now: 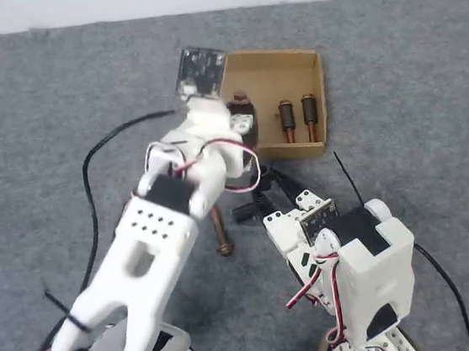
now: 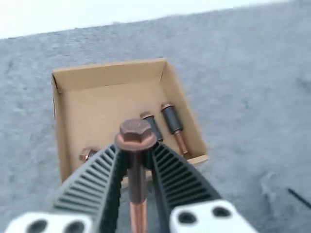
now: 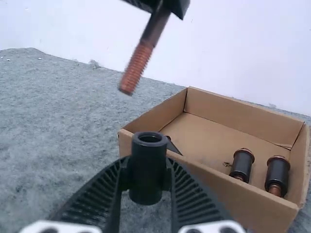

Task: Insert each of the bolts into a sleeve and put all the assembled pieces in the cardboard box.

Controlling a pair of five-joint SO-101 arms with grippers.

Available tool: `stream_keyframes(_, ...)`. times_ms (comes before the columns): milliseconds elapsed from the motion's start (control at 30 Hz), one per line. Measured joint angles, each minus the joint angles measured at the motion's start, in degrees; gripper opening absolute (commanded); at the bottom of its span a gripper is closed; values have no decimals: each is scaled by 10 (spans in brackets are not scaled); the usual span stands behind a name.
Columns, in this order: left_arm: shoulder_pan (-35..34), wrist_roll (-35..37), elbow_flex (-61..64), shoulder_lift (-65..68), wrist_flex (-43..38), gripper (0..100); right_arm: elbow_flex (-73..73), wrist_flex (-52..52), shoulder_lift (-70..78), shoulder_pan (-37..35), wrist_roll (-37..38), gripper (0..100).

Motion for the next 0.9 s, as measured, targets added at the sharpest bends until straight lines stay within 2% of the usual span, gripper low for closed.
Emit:
stream_keyframes(67,0,31,45,-23,-55,12,0,0,0,0,0,6)
stream_keyframes(200,0,44,135,-69,-173,12,0,0,0,0,0,6)
stream_keyframes(300,19,47,200,-105,-218,12,0,0,0,0,0,6)
stream_keyframes(533,67,48,288,-206,-233,12,0,0,0,0,0,6)
stream_keyframes(900,68,50,308,-251,-238,12,0,0,0,0,0,6)
